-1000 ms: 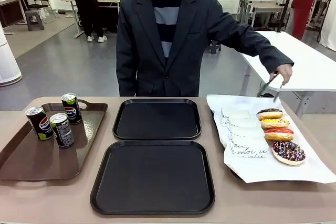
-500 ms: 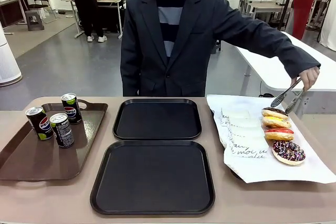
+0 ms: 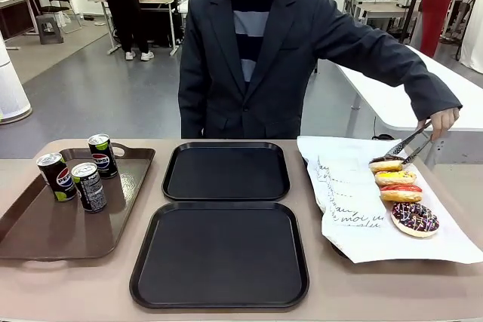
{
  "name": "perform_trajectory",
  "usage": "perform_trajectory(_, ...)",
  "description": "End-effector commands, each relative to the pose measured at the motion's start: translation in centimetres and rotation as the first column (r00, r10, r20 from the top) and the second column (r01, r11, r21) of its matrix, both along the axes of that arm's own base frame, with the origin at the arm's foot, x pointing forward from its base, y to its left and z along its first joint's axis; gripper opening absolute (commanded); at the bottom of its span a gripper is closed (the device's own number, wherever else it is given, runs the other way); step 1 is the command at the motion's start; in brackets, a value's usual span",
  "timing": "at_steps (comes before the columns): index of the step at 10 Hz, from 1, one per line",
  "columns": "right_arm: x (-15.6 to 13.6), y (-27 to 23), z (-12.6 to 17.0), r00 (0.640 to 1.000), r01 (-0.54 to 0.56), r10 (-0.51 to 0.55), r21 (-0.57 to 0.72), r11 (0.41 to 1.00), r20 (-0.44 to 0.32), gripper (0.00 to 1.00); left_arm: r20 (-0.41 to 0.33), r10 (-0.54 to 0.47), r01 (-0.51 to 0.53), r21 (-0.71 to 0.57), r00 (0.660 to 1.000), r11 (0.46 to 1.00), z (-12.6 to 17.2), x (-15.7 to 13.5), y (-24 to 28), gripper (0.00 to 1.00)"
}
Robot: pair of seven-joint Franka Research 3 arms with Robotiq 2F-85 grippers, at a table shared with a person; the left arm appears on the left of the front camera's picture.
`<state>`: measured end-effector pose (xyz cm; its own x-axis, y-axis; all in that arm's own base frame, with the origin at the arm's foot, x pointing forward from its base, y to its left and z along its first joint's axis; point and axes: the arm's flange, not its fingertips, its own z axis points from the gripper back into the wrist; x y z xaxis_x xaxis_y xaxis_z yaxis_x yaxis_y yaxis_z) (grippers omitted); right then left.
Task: Set up donuts and drinks on trays.
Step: Pick up one Pepsi coke and place it on the Flat Tray.
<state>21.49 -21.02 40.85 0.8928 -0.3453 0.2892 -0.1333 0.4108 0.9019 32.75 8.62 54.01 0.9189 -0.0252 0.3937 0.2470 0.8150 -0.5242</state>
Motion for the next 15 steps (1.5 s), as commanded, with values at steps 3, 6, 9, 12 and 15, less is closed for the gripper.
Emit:
perform_trajectory(3,0.3,-0.2,0.0,1.000,0.000,0.000,0.012,1.000,0.026,1.00,-0.244,0.051,0.083,0.507,0.968,0.858,2.6,7.3,-8.6,1.00)
perform_trajectory(6,0.3,-0.2,0.0,1.000,0.000,0.000,0.012,1.000,0.026,1.00,-0.238,0.130,0.074,0.689,0.962,0.721,-1.0,9.0,-14.4,1.00)
perform_trajectory(9,0.3,-0.2,0.0,1.000,0.000,0.000,0.012,1.000,0.026,1.00,-0.198,0.142,0.033,0.684,0.970,0.729,-7.1,9.7,-17.2,1.00)
perform_trajectory(12,0.3,-0.2,0.0,1.000,0.000,0.000,0.012,1.000,0.026,1.00,-0.229,0.121,0.069,0.678,0.966,0.732,-7.4,9.6,-17.8,1.00)
perform_trajectory(15,0.3,-0.2,0.0,1.000,0.000,0.000,0.012,1.000,0.026,1.00,-0.229,0.121,0.069,0.678,0.966,0.732,-7.4,9.6,-17.8,1.00)
